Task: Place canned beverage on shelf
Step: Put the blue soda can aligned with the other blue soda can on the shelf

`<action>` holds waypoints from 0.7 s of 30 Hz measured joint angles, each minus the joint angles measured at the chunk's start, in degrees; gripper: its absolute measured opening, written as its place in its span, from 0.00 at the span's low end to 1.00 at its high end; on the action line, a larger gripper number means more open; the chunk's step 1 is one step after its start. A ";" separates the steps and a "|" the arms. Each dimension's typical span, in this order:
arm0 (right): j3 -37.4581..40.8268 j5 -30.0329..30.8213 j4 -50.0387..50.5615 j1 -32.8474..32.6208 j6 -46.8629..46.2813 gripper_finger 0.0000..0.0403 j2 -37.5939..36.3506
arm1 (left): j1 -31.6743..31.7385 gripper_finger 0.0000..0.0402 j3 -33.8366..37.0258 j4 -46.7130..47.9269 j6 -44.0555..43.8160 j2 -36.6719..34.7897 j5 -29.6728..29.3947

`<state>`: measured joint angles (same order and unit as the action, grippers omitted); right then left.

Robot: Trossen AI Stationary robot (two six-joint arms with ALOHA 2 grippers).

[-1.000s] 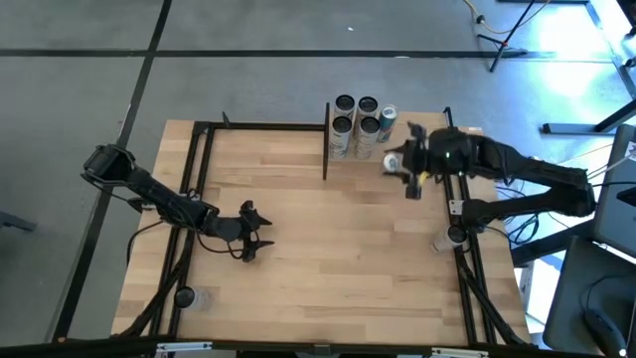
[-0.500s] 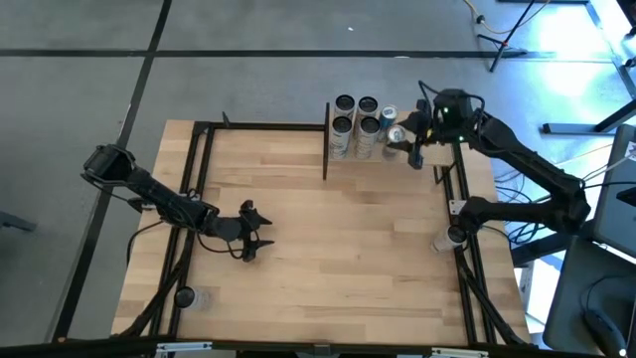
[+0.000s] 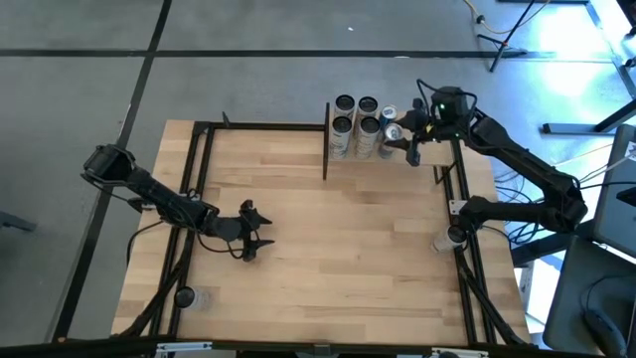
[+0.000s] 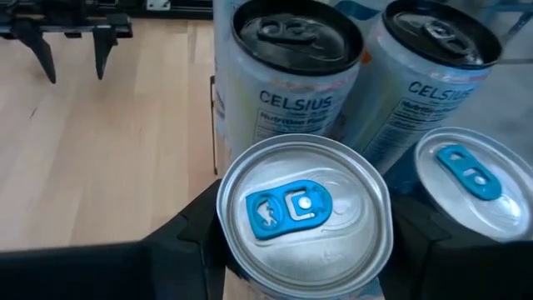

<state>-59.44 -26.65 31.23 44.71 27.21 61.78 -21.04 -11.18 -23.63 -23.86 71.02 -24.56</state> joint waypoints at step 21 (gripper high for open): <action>-0.09 -1.59 -2.68 0.50 1.58 0.49 3.63 | 0.00 0.71 0.00 -0.01 0.39 0.00 -0.09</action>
<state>-59.53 -28.25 28.55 45.21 28.79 65.41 -21.03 -11.18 -23.64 -23.46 71.02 -24.64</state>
